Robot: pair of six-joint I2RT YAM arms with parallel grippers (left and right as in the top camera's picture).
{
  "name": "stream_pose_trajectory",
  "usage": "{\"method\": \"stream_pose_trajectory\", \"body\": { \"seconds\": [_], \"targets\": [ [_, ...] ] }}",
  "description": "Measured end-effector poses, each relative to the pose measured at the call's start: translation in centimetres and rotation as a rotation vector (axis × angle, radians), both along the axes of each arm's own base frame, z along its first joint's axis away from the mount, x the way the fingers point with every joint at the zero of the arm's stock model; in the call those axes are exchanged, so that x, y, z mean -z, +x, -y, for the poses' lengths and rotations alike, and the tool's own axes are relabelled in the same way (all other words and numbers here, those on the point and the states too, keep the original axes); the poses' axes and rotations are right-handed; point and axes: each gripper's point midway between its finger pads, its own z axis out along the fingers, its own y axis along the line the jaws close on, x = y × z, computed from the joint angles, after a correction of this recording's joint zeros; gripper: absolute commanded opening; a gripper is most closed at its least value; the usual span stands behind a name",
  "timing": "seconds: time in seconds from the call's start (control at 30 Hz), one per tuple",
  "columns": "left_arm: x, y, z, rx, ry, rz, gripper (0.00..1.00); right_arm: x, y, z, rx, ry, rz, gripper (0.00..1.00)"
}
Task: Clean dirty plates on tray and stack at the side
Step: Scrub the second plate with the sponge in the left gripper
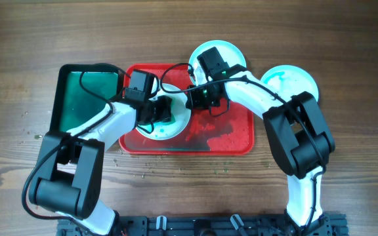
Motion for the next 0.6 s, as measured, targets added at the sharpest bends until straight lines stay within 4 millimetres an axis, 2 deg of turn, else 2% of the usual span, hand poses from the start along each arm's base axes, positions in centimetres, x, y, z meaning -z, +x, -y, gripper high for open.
{"method": "stream_pose_trajectory", "body": {
  "seconds": [0.1, 0.13, 0.17, 0.2, 0.23, 0.3, 0.37, 0.4, 0.47, 0.5, 0.53, 0.6],
  "targets": [
    [0.3, 1.1, -3.4, -0.177, 0.153, 0.020, 0.04, 0.0, -0.1, -0.1, -0.004, 0.004, -0.002, 0.04],
    [0.2, 1.2, -4.7, -0.236, 0.196, 0.016, 0.04, 0.0, -0.1, -0.2, -0.004, 0.005, -0.003, 0.04],
    [0.3, 0.6, -7.2, -0.350, 0.274, -0.015, 0.04, 0.0, -0.1, -0.2, -0.004, 0.006, -0.004, 0.04],
    [0.3, 0.4, -8.0, -0.388, 0.291, -0.026, 0.04, 0.0, -0.1, -0.2, -0.004, 0.007, -0.004, 0.04],
    [0.3, 0.2, -7.9, -0.390, 0.275, -0.044, 0.04, 0.0, -0.1, -0.2, -0.006, 0.007, -0.004, 0.04],
    [0.3, -0.4, -6.0, -0.329, 0.161, -0.098, 0.04, 0.0, -0.2, -0.3, -0.006, 0.009, -0.005, 0.04],
    [0.0, -1.4, -1.8, -0.160, -0.034, -0.142, 0.04, 0.0, -0.2, -0.3, -0.007, 0.010, -0.005, 0.04],
    [-0.4, -2.7, 1.6, -0.016, -0.177, -0.167, 0.04, 0.0, -0.2, -0.3, -0.008, 0.010, -0.005, 0.04],
    [-1.3, -3.4, 4.5, 0.107, -0.296, -0.155, 0.04, 0.0, -0.2, -0.4, -0.013, 0.014, -0.004, 0.04],
    [-1.5, -3.0, 4.7, 0.112, -0.302, -0.131, 0.04, -0.1, -0.3, -0.5, -0.016, 0.021, -0.007, 0.04],
    [-1.1, -2.5, 4.1, 0.079, -0.267, -0.122, 0.04, -0.1, -0.4, -0.6, -0.018, 0.025, -0.010, 0.04],
    [0.1, -1.5, 1.8, -0.036, -0.138, -0.104, 0.04, 0.0, -0.3, -0.6, -0.017, 0.026, -0.011, 0.04]
  ]
}}
